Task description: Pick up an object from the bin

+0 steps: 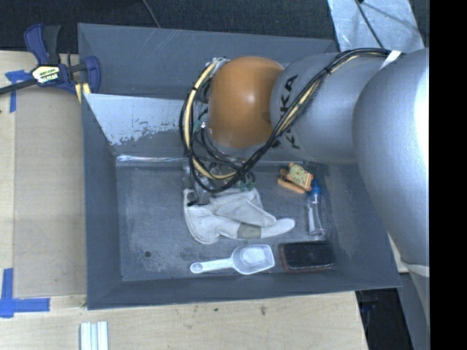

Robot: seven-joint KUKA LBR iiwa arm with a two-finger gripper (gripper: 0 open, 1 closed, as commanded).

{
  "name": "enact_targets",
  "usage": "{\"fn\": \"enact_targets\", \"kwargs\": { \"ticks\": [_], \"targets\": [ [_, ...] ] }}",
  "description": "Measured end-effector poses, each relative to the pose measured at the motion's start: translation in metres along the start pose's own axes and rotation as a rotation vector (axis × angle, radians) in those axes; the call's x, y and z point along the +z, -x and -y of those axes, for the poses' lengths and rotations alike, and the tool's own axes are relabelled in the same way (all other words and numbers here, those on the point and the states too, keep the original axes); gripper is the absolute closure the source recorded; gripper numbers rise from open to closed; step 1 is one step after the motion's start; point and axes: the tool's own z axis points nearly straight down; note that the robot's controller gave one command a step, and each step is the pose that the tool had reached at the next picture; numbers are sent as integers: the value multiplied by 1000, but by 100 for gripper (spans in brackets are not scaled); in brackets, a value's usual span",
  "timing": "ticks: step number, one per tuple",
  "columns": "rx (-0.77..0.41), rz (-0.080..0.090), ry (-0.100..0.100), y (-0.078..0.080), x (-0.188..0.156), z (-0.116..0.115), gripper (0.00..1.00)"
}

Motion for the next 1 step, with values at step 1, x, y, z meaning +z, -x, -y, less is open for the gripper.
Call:
{"fn": "enact_targets", "kwargs": {
  "ticks": [1],
  "targets": [
    [0,0,0,0,0,0,100]
  ]
}}
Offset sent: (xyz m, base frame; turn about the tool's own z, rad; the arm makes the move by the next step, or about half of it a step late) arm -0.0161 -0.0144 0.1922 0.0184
